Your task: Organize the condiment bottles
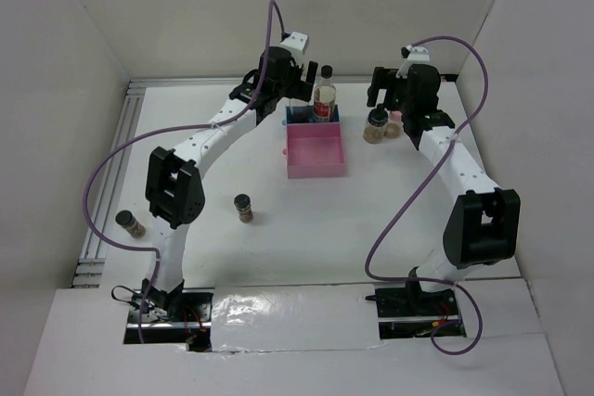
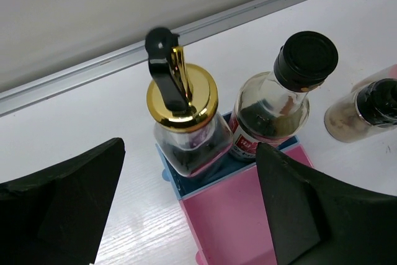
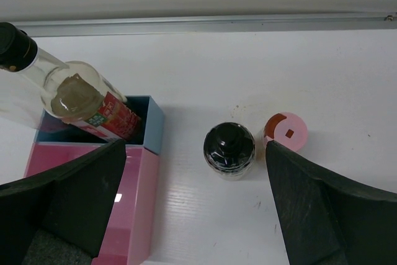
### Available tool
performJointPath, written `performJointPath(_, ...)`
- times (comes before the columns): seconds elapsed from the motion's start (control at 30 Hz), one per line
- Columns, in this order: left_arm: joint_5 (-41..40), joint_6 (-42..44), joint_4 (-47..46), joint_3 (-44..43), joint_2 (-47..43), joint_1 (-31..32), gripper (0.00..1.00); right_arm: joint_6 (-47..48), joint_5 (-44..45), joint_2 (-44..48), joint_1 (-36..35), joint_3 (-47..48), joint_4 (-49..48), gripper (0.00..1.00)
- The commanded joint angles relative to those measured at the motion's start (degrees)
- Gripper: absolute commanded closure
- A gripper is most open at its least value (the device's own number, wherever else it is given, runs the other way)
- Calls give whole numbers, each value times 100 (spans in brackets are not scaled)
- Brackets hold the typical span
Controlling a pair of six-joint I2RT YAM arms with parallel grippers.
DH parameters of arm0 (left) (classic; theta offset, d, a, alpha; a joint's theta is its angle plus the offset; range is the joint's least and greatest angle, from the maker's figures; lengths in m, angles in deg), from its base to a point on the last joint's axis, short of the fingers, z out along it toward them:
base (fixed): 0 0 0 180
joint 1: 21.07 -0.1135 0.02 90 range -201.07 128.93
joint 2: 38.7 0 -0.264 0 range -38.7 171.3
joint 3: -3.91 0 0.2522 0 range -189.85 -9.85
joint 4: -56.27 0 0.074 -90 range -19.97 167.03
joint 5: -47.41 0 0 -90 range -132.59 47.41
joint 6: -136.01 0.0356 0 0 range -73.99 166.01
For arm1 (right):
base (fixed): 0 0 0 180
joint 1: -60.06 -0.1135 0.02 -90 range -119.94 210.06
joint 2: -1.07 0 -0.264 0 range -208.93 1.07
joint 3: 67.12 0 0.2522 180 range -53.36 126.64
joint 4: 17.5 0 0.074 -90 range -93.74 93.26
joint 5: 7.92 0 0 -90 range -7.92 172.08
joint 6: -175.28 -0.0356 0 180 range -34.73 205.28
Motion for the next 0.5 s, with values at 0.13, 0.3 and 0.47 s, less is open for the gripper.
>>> performJointPath(0.13,0,72,-14,-251,-332,-31,1,-451,-355,-114,494,417,290,26)
performJointPath(0.3,412,-43,733,-76,-930,4,1,-400,-244,-184,495,813,659,100)
performJointPath(0.47,825,342,1402,951,-2238,65,1,-216,214,88,495,779,765,0)
